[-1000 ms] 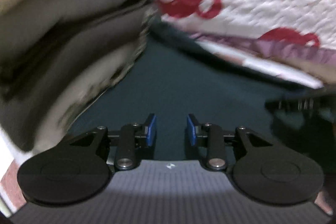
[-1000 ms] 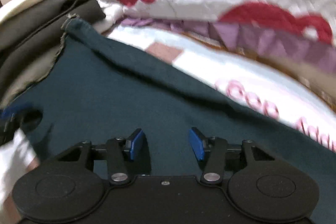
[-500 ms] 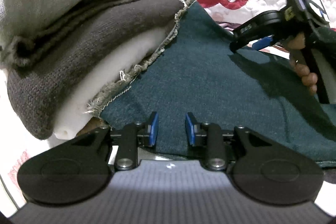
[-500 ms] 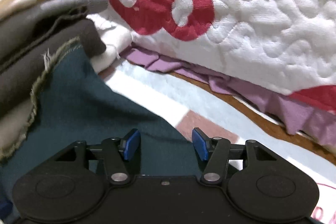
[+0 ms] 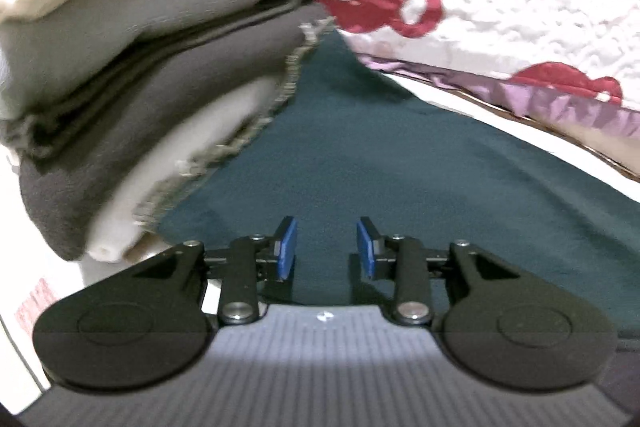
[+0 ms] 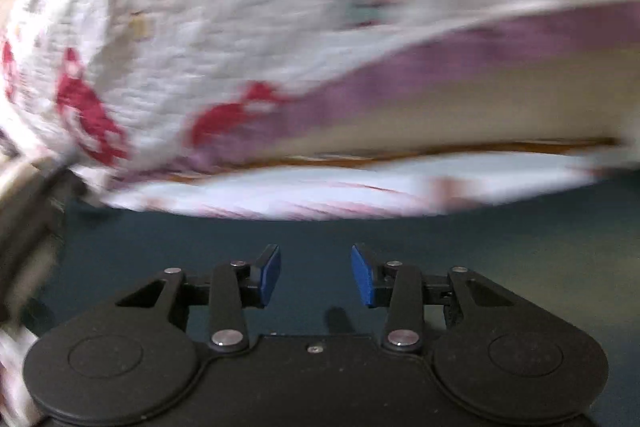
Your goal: Fold clothes
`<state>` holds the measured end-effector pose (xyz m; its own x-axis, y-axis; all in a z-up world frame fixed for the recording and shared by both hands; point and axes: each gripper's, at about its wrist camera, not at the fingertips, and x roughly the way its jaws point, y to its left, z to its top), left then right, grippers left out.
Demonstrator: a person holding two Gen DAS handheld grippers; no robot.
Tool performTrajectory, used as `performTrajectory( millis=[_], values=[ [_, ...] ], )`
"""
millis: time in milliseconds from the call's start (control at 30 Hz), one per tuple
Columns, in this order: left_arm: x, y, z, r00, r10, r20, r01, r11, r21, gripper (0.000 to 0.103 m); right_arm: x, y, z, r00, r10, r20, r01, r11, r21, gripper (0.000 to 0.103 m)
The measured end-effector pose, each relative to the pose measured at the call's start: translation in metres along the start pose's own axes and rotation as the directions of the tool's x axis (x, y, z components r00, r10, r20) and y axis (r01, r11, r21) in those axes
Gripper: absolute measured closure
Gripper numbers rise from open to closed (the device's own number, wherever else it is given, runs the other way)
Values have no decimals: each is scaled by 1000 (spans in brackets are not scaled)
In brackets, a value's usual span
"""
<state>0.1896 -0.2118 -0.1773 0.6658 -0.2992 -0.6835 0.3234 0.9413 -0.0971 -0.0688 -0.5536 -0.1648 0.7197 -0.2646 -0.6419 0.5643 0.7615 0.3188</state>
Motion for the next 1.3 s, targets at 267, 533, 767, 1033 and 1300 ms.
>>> performTrajectory(
  millis=[267, 533, 767, 1033, 1300],
  values=[
    [-2, -156, -22, 921, -356, -159, 383, 901, 204, 61, -107, -183, -54, 968, -250, -32, 251, 953, 168, 51],
    [13, -207, -57, 901, -341, -269, 418, 848, 324, 61, -142, -276, -62, 956, -293, 17, 259, 869, 421, 48],
    [19, -204, -52, 880, -348, -322, 444, 843, 304, 61, -145, -320, -51, 955, -274, 110, 141, 751, 645, 35],
    [24, -210, -55, 882, -336, -330, 446, 818, 362, 61, -114, -348, -14, 902, -428, 58, 295, 709, 640, 24],
    [36, -193, -44, 895, -271, -354, 413, 805, 426, 61, -157, -303, 45, 903, -335, 270, 264, 926, 269, 70]
  ],
)
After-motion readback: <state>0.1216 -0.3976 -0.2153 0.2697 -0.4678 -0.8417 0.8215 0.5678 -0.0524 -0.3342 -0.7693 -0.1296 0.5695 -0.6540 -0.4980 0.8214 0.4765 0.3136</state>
